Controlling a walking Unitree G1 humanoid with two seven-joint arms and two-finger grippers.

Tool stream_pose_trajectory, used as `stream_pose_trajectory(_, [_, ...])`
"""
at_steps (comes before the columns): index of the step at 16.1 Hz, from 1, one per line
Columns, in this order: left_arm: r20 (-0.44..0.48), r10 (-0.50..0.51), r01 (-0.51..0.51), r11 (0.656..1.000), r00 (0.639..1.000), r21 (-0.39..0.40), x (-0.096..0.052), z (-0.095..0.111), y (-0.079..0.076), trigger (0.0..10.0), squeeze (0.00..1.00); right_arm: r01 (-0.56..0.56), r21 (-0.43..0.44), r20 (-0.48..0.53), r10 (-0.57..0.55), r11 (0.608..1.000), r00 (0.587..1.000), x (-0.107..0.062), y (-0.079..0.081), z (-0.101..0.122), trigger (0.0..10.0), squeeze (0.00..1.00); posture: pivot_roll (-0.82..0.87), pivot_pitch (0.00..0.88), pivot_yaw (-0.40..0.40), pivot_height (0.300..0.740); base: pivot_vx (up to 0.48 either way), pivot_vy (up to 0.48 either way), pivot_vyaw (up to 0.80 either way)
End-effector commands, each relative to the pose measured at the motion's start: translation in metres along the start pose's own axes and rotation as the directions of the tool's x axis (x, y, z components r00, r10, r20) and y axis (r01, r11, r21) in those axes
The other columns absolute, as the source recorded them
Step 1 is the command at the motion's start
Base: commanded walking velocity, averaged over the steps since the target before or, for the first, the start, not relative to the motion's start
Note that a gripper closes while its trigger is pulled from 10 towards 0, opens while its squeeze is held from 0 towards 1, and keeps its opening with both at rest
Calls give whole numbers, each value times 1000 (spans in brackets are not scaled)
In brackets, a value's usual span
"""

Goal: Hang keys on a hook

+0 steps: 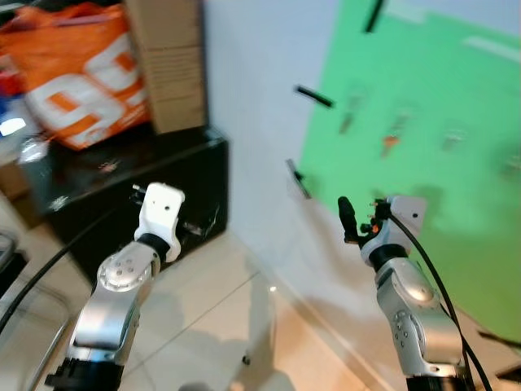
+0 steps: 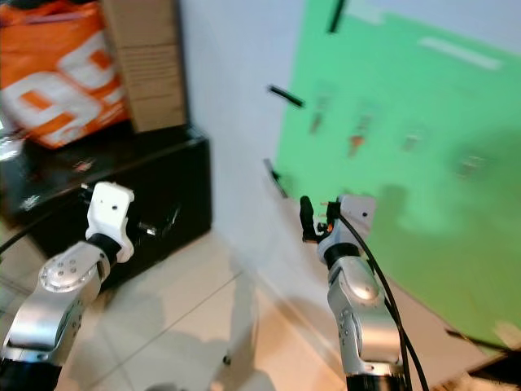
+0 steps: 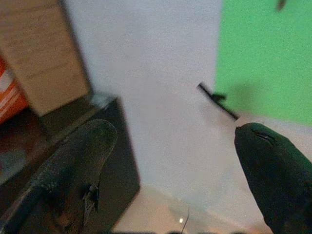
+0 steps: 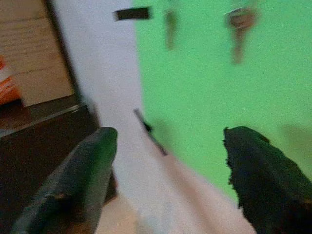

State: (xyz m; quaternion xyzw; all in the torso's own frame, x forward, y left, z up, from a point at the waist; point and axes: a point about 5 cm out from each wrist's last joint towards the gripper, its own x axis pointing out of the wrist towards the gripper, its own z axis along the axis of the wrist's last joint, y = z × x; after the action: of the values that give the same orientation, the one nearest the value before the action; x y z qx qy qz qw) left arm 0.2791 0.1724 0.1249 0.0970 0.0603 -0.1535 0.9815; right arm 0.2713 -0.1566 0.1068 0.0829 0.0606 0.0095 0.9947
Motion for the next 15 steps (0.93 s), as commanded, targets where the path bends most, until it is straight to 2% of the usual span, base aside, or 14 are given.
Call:
stream_pose_trajectory(1, [8,6,-6,1000,1000,5,5,3,-1,10000,0,35,-18,6,-35,999,999,2,-7,5,10000,1000,-8,0,-33,740,307,0,0])
stream_pose_trajectory(4, [1,13,-13,1000,1000,22,8,2,3,10000,0,47,-24,11,-46,999,999,4,-8,6,10000,1000,-9,0,-36,740,310,0,0])
stream_pose_trajectory(9, [-3,10,-10,1000,1000,-5,10,3,4,10000,0,31,-39,19,-30,999,999,9,-4,9,10000,1000,-1,0,-41,740,325,0,0])
stream_pose_trajectory(15, [16,11,-11,1000,1000,-2,12,3,0,10000,0,43,-47,17,-42,998,999,11,-5,9,10000,1000,-1,0,-46,740,334,0,0])
